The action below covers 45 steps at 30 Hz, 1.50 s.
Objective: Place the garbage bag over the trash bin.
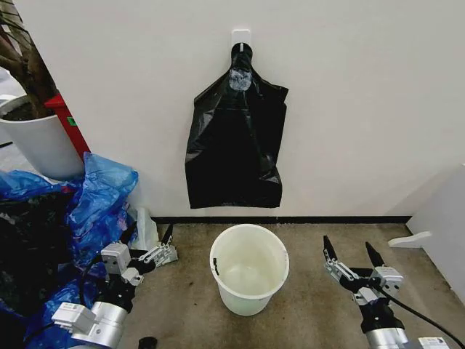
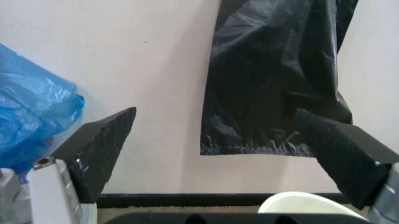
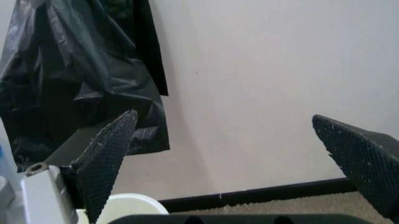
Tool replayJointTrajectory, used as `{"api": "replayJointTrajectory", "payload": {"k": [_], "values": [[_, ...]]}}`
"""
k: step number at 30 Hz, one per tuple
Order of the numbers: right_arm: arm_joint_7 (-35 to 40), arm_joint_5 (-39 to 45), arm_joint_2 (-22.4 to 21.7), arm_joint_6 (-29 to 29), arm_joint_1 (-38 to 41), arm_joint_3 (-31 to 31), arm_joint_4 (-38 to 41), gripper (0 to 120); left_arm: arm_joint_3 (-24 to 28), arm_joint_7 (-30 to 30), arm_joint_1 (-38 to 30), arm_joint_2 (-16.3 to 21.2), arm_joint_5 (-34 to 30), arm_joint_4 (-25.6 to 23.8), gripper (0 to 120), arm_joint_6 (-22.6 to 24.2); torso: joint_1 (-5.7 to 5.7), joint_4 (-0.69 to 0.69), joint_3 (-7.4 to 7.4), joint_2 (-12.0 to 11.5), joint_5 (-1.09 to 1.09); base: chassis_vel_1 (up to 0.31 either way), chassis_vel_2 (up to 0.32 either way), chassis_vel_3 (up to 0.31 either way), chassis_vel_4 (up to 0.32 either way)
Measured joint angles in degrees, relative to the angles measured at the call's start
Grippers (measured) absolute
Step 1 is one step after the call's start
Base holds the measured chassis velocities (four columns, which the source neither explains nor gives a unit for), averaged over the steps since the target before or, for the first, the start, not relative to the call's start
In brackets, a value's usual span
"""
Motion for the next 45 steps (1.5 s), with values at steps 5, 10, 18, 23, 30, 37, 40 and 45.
{"api": "replayJointTrajectory", "payload": {"k": [5,10,18,23,30,37,40,45], "values": [[-0.1,0.3,0.0,0.1,-0.2,0.1,0.3,100,0.0,0.2,-0.4,-0.5,0.2,0.0,100,0.0,0.0,0.0,0.0,0.0,0.0,0.0,0.0,0.0,0.0],[-0.1,0.7,0.0,-0.2,0.0,-0.1,0.4,100,-0.1,0.3,-0.4,-0.8,0.4,-0.2,100,0.0,0.0,0.0,0.0,0.0,0.0,0.0,0.0,0.0,0.0],[3.9,18.8,-4.2,-7.9,4.0,-1.6,3.4,100,-0.6,0.5,-0.5,-0.2,0.1,0.0,100,-1.1,0.0,0.0,0.0,0.0,0.0,0.0,0.0,0.0,0.0],[10.5,32.4,-9.6,-12.5,12.2,-4.3,4.0,100,-1.0,0.6,-0.1,0.0,-0.6,0.1,100,-2.8,0.0,0.0,0.0,0.0,0.0,0.0,0.0,0.0,0.0],[14.2,45.8,-14.9,-18.1,23.9,-9.5,2.7,100,-1.3,0.1,-0.6,1.1,-0.7,-0.2,100,-3.1,0.0,0.0,0.01,0.0,0.0,0.0,0.0,0.0,0.0],[22.7,60.5,-19.3,-19.7,39.9,-18.0,-1.2,100,-3.8,-0.1,-0.3,1.7,-1.5,-0.9,100,-2.8,0.0,0.01,0.01,0.0,0.0,0.0,0.0,0.0,0.0],[25.8,65.1,-19.5,-19.7,45.7,-20.6,-2.9,100,-4.3,-0.1,0.0,1.8,-1.5,-1.1,100,-2.8,0.0,0.02,0.01,0.0,0.0,0.0,0.0,0.0,0.0],[30.4,72.7,-18.5,-19.6,54.2,-24.4,-5.3,100,-4.5,-0.1,0.3,1.3,-0.9,-1.4,100,-2.7,0.0,-0.01,0.01,0.0,-0.01,0.0,0.0,0.0,0.0]]}}
